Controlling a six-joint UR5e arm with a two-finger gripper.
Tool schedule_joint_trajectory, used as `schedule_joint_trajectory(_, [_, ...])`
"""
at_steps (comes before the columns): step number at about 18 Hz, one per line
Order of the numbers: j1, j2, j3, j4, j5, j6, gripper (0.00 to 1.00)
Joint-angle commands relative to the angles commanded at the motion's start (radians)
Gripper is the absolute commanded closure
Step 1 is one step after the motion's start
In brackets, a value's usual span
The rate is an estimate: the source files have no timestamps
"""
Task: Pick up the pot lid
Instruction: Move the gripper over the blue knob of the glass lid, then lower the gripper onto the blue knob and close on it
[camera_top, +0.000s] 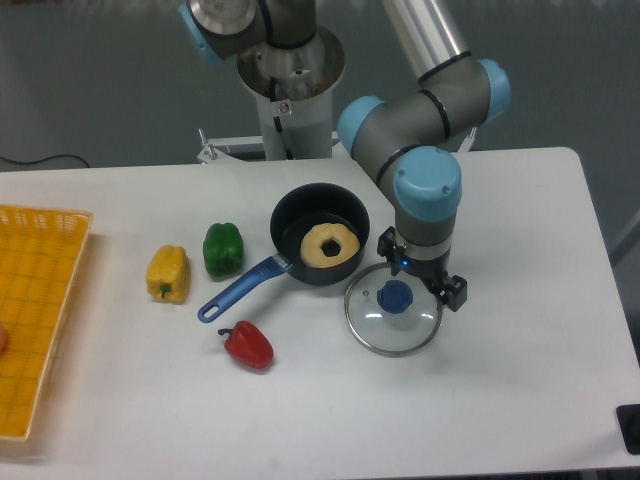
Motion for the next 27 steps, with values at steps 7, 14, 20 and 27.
schedule_joint_trajectory(7, [0.003, -0.029, -0.011, 0.006, -0.032, -0.009, 0.0])
schedule_joint_trajectory(14, [0.002, -0.041, -0.026, 0.032, -0.034, -0.014, 0.0])
schedule_joint_trajectory(20, [0.002, -0.043, -0.028, 0.031, -0.04, -0.038, 0.0])
schedule_joint_trajectory(27, [-0.006, -0.045, -0.04, 0.031, -0.04, -0.063, 0.0])
